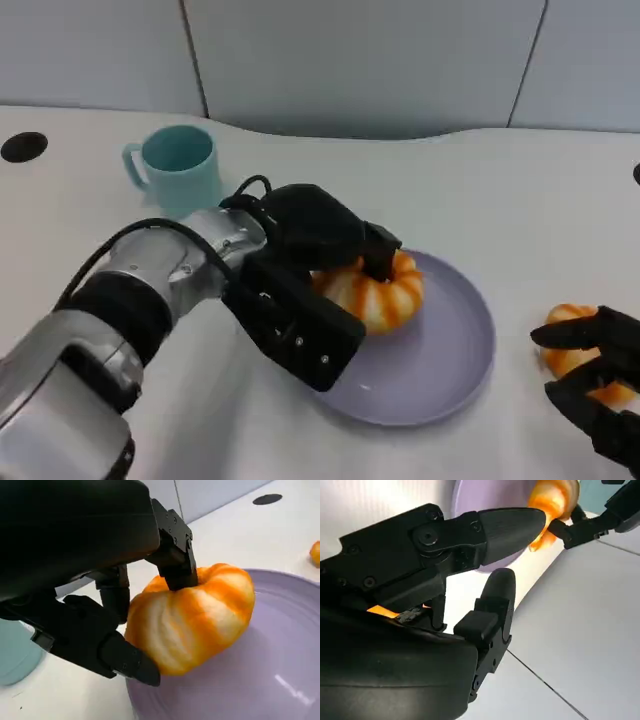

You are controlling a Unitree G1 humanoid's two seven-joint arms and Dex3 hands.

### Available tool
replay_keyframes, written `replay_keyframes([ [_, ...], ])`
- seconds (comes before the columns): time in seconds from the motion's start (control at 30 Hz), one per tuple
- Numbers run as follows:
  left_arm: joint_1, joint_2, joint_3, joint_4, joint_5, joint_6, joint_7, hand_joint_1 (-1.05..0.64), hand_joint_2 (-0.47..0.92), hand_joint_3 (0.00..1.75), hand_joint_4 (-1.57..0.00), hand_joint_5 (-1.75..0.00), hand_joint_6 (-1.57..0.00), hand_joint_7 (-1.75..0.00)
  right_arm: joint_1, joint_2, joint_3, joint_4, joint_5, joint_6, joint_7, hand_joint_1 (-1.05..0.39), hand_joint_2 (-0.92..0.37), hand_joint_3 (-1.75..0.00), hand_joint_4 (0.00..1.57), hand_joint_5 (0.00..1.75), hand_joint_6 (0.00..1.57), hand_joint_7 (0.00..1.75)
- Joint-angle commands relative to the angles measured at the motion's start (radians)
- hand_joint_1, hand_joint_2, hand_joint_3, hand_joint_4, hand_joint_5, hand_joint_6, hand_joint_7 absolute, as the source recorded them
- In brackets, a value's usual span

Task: Grasp the bread from the table and place it into the plate.

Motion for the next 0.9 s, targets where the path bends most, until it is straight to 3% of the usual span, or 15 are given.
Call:
replay_keyframes([
  [0.03, -0.049, 0.017, 0.016, -0.005, -0.041, -0.033, -0.078, -0.53, 0.83, 0.00, -0.13, -1.00, -0.45, -0.53, 0.001, -0.012, -0.004, -0.007, -0.007, 0.001, -0.003, -0.28, -0.92, -0.24, 0.70, 1.10, 0.68, 0.69],
  [0.2, -0.052, 0.020, 0.022, -0.013, -0.062, -0.041, -0.120, -0.57, 0.83, 0.00, -0.12, -0.94, -0.47, -0.45, 0.001, -0.011, -0.004, -0.008, -0.011, 0.001, -0.003, -0.27, -0.92, -0.24, 0.70, 1.10, 0.68, 0.69],
  [0.37, -0.065, 0.043, 0.066, -0.074, -0.157, -0.051, -0.302, -0.65, 0.81, 0.00, -0.01, -0.75, -0.45, -0.25, -0.003, -0.012, -0.006, 0.001, -0.010, -0.006, -0.004, -0.26, -0.92, -0.23, 0.69, 1.10, 0.69, 0.68],
  [0.7, -0.051, 0.071, 0.108, -0.166, -0.233, -0.026, -0.431, -0.66, 0.81, 0.00, 0.00, -0.66, -0.44, -0.17, -0.006, -0.012, -0.006, 0.005, -0.019, -0.010, -0.007, -0.27, -0.92, -0.23, 0.70, 1.10, 0.69, 0.67],
  [0.8, -0.002, 0.152, 0.220, -0.242, -0.377, -0.031, -0.483, -0.64, 0.82, 0.00, -0.04, -0.70, -0.48, -0.14, -0.004, -0.010, -0.006, 0.002, -0.012, -0.010, -0.003, -0.27, -0.92, -0.24, 0.70, 1.10, 0.69, 0.66],
  [0.9, 0.047, 0.168, 0.304, -0.228, -0.535, -0.037, -0.562, -0.58, 0.82, 0.00, -0.06, -0.82, -0.53, -0.11, -0.005, -0.010, -0.007, 0.006, -0.006, -0.015, 0.000, -0.27, -0.92, -0.24, 0.70, 1.10, 0.69, 0.66],
])
